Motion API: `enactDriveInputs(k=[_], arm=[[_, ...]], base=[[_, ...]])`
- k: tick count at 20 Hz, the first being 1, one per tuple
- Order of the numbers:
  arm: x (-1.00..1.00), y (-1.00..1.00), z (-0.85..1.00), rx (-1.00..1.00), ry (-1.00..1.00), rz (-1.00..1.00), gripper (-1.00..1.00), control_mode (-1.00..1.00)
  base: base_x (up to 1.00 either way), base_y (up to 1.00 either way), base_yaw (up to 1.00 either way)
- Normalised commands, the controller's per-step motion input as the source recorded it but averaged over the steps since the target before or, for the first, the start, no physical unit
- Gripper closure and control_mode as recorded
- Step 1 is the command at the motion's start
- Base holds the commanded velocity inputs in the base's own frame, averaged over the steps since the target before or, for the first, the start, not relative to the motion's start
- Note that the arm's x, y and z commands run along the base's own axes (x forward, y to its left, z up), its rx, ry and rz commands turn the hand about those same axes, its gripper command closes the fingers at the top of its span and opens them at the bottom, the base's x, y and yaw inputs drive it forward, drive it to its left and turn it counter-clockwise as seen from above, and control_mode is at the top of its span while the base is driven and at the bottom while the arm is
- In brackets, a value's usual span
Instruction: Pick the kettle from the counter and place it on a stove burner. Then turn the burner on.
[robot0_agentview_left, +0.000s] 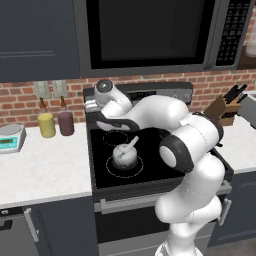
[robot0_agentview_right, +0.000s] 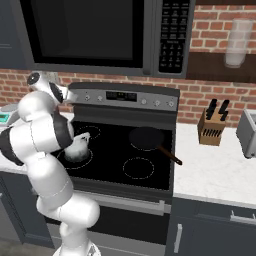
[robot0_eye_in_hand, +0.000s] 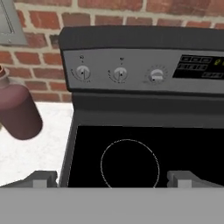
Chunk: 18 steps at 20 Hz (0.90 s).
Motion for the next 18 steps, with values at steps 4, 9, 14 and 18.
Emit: enactDriveInputs(k=[4, 9, 14, 18], arm=[[0.10, 0.00, -0.05, 0.00, 0.00, 0.00, -1.00, -1.00], [0.33, 0.00, 0.00, 0.00, 0.00, 0.00, -1.00, -1.00], [0.32, 0.00, -0.02, -0.01, 0.00, 0.00, -1.00, -1.00], [0.31, 0.03, -0.10, -0.03, 0.00, 0.00, -1.00, -1.00]], base=[[0.00, 0.00, 0.00], [0.00, 0.00, 0.00], [0.00, 0.00, 0.00], [0.00, 0.00, 0.00]])
